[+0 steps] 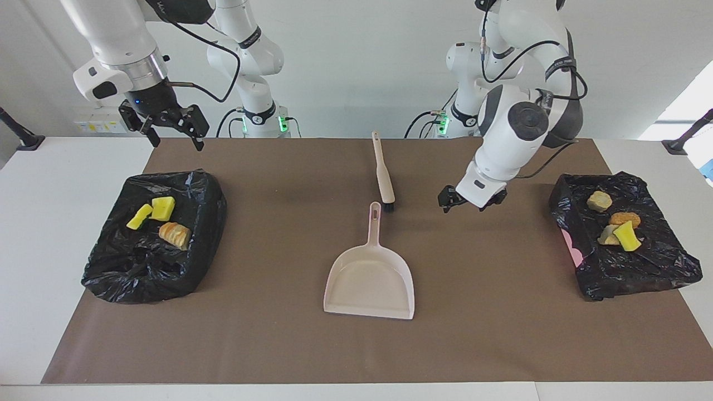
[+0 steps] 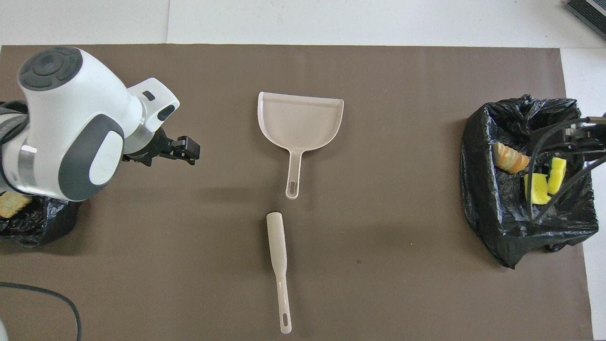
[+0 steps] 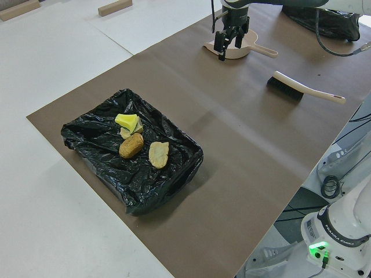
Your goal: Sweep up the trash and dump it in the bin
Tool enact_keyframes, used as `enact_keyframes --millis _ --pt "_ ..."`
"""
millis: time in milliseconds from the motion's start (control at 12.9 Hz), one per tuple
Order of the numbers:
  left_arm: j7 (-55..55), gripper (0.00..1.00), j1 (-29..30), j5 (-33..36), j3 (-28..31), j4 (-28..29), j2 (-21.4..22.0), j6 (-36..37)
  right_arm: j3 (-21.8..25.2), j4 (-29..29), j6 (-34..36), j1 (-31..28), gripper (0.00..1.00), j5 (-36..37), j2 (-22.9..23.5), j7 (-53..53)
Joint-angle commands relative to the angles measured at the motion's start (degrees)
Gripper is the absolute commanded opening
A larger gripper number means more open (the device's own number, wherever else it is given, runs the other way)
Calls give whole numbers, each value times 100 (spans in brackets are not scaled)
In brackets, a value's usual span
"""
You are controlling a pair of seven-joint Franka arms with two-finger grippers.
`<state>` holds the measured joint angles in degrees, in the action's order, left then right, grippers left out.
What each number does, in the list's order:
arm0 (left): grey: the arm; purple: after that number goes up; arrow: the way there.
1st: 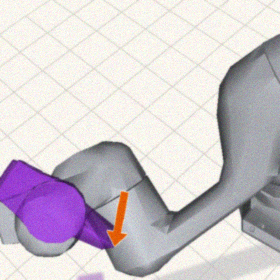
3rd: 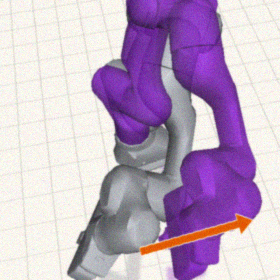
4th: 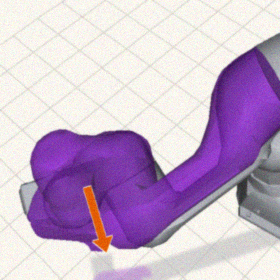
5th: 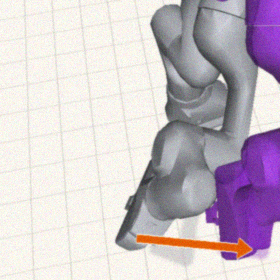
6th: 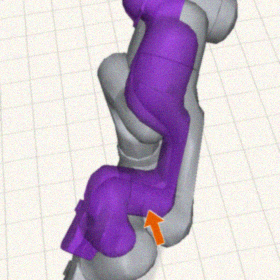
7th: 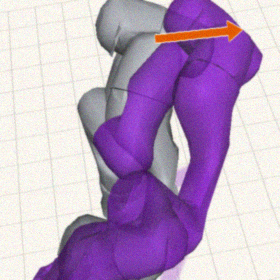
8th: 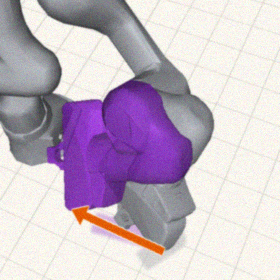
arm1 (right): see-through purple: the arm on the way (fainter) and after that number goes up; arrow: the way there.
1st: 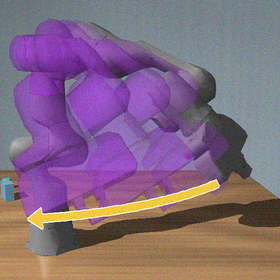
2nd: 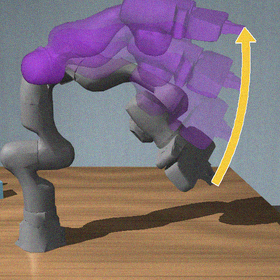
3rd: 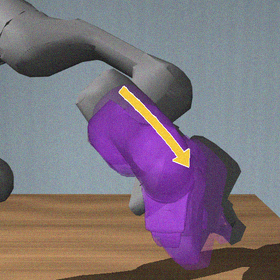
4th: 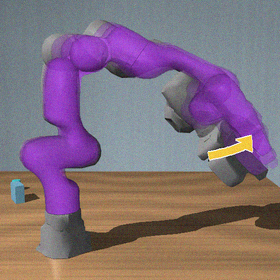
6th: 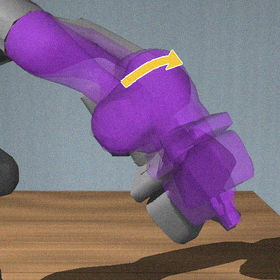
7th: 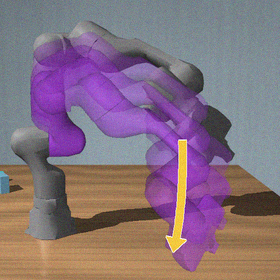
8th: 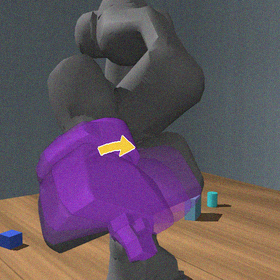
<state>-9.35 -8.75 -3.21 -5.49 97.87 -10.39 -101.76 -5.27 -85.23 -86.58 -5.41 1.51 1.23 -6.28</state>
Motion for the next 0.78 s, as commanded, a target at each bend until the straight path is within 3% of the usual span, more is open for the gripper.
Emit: enact_keyframes --millis 0,311,699 --pt "695 100 442 74 -39 347 590 331 -1 -126 -78 -82 100 -36 -114 -136" --pt "1242 100 690 566 -22 233 933 648 34 -125 -69 -92 100 -36 -114 -110" --pt "1243 100 690 515 119 -74 1495 1192 34 -143 1 -92 100 -54 -132 -128"
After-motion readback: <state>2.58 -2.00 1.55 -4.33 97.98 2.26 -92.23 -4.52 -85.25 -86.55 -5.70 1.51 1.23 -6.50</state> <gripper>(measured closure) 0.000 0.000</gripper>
